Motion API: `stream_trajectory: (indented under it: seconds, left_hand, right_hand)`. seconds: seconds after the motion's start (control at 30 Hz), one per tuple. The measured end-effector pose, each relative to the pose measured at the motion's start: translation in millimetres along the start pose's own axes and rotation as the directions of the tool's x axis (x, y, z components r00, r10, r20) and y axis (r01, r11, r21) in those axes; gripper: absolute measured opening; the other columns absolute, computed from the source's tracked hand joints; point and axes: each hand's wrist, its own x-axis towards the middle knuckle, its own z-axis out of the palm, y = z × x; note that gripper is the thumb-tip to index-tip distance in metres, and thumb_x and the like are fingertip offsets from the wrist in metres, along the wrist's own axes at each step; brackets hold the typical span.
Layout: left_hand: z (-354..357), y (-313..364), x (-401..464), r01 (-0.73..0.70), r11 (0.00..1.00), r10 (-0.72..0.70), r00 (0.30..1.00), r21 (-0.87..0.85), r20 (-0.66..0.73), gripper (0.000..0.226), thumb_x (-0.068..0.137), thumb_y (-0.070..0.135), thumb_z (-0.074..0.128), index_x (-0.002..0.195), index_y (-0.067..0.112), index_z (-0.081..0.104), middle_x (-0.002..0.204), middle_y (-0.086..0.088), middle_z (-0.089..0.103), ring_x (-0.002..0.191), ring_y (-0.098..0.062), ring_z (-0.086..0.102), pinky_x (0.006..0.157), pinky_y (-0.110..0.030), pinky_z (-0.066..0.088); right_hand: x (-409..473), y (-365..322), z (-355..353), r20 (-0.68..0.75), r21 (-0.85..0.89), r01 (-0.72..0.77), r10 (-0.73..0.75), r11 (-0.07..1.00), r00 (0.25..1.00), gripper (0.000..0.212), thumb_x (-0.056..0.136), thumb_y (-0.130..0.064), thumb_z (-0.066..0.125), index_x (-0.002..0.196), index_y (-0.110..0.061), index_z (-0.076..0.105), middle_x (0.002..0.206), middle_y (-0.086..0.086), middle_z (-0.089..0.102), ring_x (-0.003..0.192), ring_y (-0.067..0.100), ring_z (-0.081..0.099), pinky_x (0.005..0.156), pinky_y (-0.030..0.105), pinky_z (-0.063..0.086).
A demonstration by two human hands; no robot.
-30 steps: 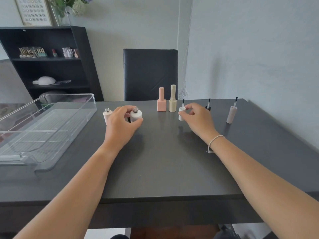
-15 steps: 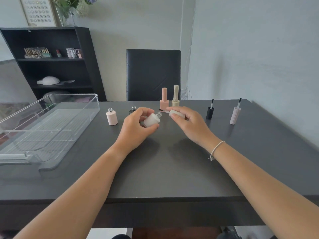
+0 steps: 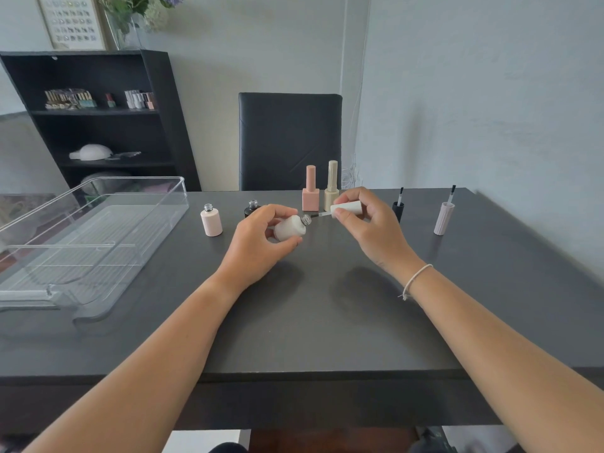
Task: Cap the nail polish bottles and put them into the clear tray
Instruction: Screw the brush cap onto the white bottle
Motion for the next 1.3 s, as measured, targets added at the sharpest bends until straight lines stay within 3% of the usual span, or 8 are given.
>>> stream_trajectory:
  seconds: [0.23, 0.5, 0.77, 0.87, 0.97, 1.13, 1.27, 1.3]
  left_hand:
    - [0.5, -0.7, 0.0, -0.029, 0.999, 0.029, 1.0, 0.026, 0.007, 0.034, 0.073, 0.01, 0.074, 0.1, 0.025, 0.06, 0.101, 0.007, 0.063, 0.092, -0.008, 0.06, 0.081, -0.014, 0.049]
    - [0.9, -0.6, -0.4, -0.046, 0.997, 0.044, 0.999, 0.061, 0.03, 0.034, 0.073, 0.011, 0.074, 0.101, 0.025, 0.061, 0.102, 0.006, 0.063, 0.093, -0.008, 0.058, 0.082, -0.015, 0.048]
    - [3.3, 2.9, -1.2, -0.085, 0.992, 0.08, 0.995, 0.096, 0.059, 0.035, 0.073, 0.013, 0.075, 0.105, 0.022, 0.062, 0.102, 0.006, 0.062, 0.092, -0.003, 0.057, 0.079, -0.008, 0.045]
    - [4.5, 3.8, -1.9, -0.111, 0.986, 0.101, 0.991, 0.128, 0.085, 0.035, 0.073, 0.013, 0.074, 0.106, 0.02, 0.063, 0.103, 0.005, 0.062, 0.091, -0.004, 0.056, 0.08, -0.011, 0.047]
    - [5.2, 4.7, -2.5, -0.13, 0.981, 0.117, 0.988, 0.142, 0.099, 0.035, 0.073, 0.013, 0.074, 0.106, 0.018, 0.063, 0.102, 0.005, 0.061, 0.091, -0.003, 0.055, 0.08, -0.014, 0.047]
    - [6.6, 6.6, -3.1, -0.148, 0.979, 0.134, 0.985, 0.139, 0.105, 0.035, 0.073, 0.011, 0.074, 0.106, 0.017, 0.063, 0.1, 0.004, 0.062, 0.089, -0.003, 0.055, 0.08, -0.015, 0.046]
    - [7.2, 7.6, -2.9, -0.149, 0.979, 0.136, 0.986, 0.141, 0.1, 0.035, 0.073, 0.012, 0.074, 0.107, 0.018, 0.063, 0.101, 0.004, 0.061, 0.09, -0.004, 0.055, 0.081, -0.015, 0.046]
    - [7.3, 7.7, -3.0, -0.15, 0.978, 0.136, 0.986, 0.144, 0.101, 0.035, 0.073, 0.012, 0.074, 0.107, 0.018, 0.063, 0.102, 0.004, 0.062, 0.09, -0.005, 0.055, 0.081, -0.015, 0.046]
  right_hand:
    - [-0.5, 1.0, 0.5, 0.017, -0.023, 0.021, -0.021, 1.0, 1.0, 0.004, 0.085, -0.014, 0.059, 0.087, -0.011, 0.058, 0.077, -0.01, 0.058, 0.061, 0.002, 0.046, 0.056, 0.008, 0.039]
    - [-1.9, 2.1, 3.2, 0.048, -0.042, 0.016, -0.014, 0.999, 0.999, 0.003, 0.085, -0.013, 0.059, 0.086, -0.016, 0.057, 0.077, -0.015, 0.057, 0.063, 0.006, 0.047, 0.056, 0.008, 0.039]
    - [-3.9, 4.4, 7.2, 0.142, -0.11, 0.048, -0.032, 0.993, 0.989, 0.006, 0.083, -0.018, 0.063, 0.088, -0.02, 0.059, 0.083, 0.003, 0.061, 0.064, 0.011, 0.047, 0.058, 0.011, 0.038]
    - [-3.7, 6.2, 9.0, 0.198, -0.184, 0.078, -0.04, 0.98, 0.979, 0.008, 0.085, -0.021, 0.062, 0.092, -0.022, 0.058, 0.088, -0.005, 0.06, 0.071, 0.011, 0.052, 0.06, 0.007, 0.041]
    - [-2.2, 9.0, 7.9, 0.207, -0.251, 0.091, -0.039, 0.964, 0.978, 0.01, 0.086, -0.028, 0.06, 0.09, -0.019, 0.06, 0.077, -0.006, 0.059, 0.064, 0.01, 0.051, 0.056, 0.014, 0.038]
    - [-1.6, 11.0, 4.2, 0.21, -0.344, 0.09, -0.017, 0.935, 0.978, 0.041, 0.091, -0.046, 0.039, 0.076, -0.012, 0.055, 0.053, -0.008, 0.042, 0.05, 0.009, 0.04, 0.053, 0.029, 0.032]
    - [-3.4, 11.5, 3.1, 0.27, -0.274, 0.066, 0.011, 0.959, 0.963, 0.009, 0.091, -0.032, 0.048, 0.098, -0.025, 0.047, 0.064, -0.013, 0.045, 0.056, 0.003, 0.044, 0.053, 0.014, 0.034]
    - [-3.8, 11.6, 3.2, 0.285, -0.26, 0.072, 0.006, 0.963, 0.959, 0.012, 0.09, -0.024, 0.052, 0.099, -0.026, 0.044, 0.068, -0.012, 0.046, 0.057, 0.005, 0.044, 0.054, 0.013, 0.035]
